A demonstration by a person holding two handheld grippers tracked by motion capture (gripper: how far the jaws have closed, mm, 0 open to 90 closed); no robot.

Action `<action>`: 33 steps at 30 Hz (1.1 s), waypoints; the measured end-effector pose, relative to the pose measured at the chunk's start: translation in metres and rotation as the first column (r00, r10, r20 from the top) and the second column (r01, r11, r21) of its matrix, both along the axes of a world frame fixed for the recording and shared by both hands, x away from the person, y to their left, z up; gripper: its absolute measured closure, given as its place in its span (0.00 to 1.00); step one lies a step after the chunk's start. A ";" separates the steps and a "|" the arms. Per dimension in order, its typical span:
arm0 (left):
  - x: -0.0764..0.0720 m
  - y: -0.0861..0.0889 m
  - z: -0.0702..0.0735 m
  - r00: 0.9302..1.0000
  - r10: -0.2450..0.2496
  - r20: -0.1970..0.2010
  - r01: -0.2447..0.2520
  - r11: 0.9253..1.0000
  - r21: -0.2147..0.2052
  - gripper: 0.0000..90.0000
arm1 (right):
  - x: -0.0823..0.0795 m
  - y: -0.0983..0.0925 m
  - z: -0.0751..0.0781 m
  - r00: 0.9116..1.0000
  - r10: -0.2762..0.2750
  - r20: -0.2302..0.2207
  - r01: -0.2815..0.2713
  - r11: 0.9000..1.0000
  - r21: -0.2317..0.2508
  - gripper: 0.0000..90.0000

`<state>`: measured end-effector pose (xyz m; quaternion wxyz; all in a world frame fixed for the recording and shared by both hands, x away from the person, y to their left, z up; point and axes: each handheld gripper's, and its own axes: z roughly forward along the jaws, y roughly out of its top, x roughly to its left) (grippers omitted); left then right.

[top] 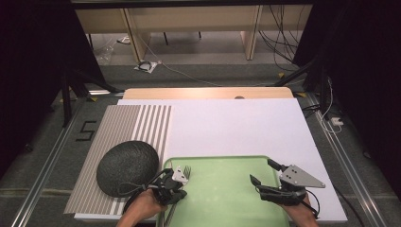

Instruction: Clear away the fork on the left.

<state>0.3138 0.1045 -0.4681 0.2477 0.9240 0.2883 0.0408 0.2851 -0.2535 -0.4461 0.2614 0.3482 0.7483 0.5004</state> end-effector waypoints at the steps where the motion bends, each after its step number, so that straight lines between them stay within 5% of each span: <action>1: 0.000 0.001 0.000 1.000 0.002 0.000 -0.002 1.000 0.000 0.99 | 0.000 0.000 0.000 1.000 0.000 0.000 0.000 1.000 0.000 0.23; 33: 0.002 0.017 0.005 0.999 0.052 0.008 -0.052 0.999 -0.017 0.94 | 0.000 0.000 0.000 1.000 0.001 0.002 -0.001 1.000 -0.002 0.23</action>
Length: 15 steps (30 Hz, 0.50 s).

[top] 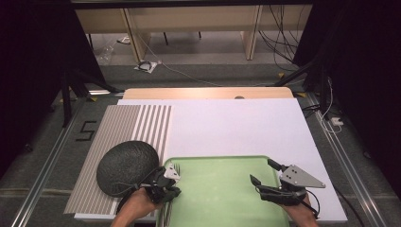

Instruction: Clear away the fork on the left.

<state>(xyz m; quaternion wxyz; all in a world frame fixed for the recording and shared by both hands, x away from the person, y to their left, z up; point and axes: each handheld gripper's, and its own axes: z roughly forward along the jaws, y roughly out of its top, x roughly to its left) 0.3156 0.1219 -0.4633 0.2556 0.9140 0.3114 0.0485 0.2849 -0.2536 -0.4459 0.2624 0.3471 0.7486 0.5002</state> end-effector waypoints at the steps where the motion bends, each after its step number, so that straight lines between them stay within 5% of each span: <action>1: -0.001 0.000 0.001 1.000 -0.001 0.004 0.001 1.000 -0.002 0.94 | 0.000 0.000 0.000 1.000 0.000 0.000 0.000 1.000 -0.001 0.23; 11: -0.001 0.003 0.012 0.999 0.046 -0.005 -0.046 0.994 -0.100 0.61 | 0.000 0.000 0.000 1.000 -0.001 0.000 0.001 1.000 -0.001 0.23; 15: 0.000 0.006 0.014 0.996 0.087 -0.008 -0.087 0.991 -0.103 0.50 | 0.000 0.000 0.000 1.000 -0.001 0.000 0.001 1.000 -0.002 0.23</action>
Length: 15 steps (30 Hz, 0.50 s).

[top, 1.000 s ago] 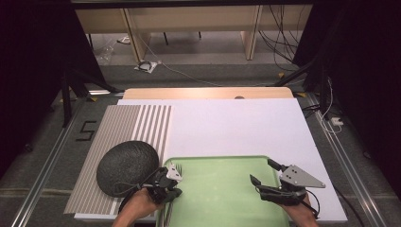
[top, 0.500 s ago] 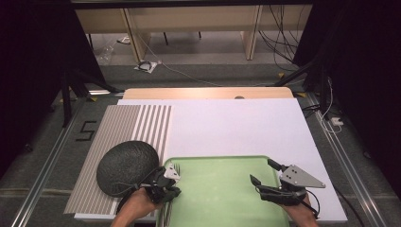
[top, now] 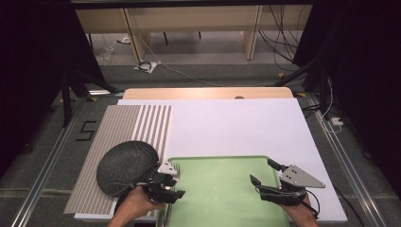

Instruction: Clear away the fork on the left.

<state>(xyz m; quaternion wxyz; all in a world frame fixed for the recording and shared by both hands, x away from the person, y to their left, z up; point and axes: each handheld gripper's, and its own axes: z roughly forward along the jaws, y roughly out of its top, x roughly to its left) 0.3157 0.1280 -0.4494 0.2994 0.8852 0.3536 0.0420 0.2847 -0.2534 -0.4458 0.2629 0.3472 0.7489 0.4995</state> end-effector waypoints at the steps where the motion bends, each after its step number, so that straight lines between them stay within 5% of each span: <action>1: 0.000 0.001 0.000 1.000 0.010 -0.003 -0.010 1.000 -0.006 0.47 | 0.000 0.000 0.000 1.000 0.000 0.000 0.000 1.000 0.001 0.23; 15: 0.004 0.016 0.009 0.993 0.115 0.036 -0.111 0.990 -0.085 0.28 | 0.000 0.000 0.000 1.000 0.001 0.000 -0.001 1.000 0.001 0.23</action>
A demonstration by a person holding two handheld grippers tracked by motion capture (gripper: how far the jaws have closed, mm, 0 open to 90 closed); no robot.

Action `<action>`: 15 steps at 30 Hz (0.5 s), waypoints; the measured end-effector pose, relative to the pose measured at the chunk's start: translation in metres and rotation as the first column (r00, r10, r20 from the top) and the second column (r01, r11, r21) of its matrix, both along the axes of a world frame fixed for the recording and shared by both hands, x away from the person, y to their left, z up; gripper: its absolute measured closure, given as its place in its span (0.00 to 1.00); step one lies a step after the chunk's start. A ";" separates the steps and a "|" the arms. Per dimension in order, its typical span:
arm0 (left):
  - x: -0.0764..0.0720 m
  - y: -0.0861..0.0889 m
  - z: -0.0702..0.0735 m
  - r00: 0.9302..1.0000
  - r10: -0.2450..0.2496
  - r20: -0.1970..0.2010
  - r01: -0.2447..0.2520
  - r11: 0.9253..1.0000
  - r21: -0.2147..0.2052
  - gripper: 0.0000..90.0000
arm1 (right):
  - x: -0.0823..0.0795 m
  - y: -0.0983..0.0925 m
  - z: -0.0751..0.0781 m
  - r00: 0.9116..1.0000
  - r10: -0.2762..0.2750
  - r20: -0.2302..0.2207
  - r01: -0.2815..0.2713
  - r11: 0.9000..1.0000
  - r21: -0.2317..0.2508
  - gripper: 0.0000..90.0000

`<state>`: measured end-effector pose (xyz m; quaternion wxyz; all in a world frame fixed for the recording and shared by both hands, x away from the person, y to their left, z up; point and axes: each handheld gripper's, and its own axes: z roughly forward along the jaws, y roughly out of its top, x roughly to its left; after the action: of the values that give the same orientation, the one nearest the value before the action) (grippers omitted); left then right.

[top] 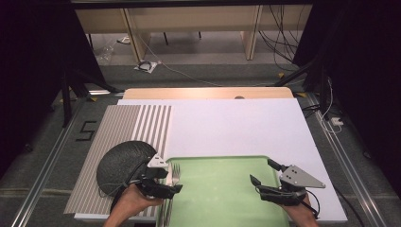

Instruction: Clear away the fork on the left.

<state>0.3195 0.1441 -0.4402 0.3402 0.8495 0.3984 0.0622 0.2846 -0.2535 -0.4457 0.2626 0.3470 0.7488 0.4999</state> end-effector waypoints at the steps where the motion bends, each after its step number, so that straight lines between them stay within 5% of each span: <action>1: 0.000 0.001 0.000 1.000 0.005 0.001 -0.005 1.000 -0.004 0.27 | 0.000 0.000 0.000 1.000 0.000 -0.001 0.000 1.000 0.000 0.23; 15: -0.001 0.021 0.006 0.995 0.091 0.034 -0.089 0.994 -0.063 0.25 | 0.001 -0.001 0.000 1.000 -0.003 -0.003 0.003 1.000 0.008 0.24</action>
<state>0.3182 0.1654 -0.4340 0.3703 0.8186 0.4316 0.0810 0.2854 -0.2545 -0.4461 0.2609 0.3497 0.7469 0.5019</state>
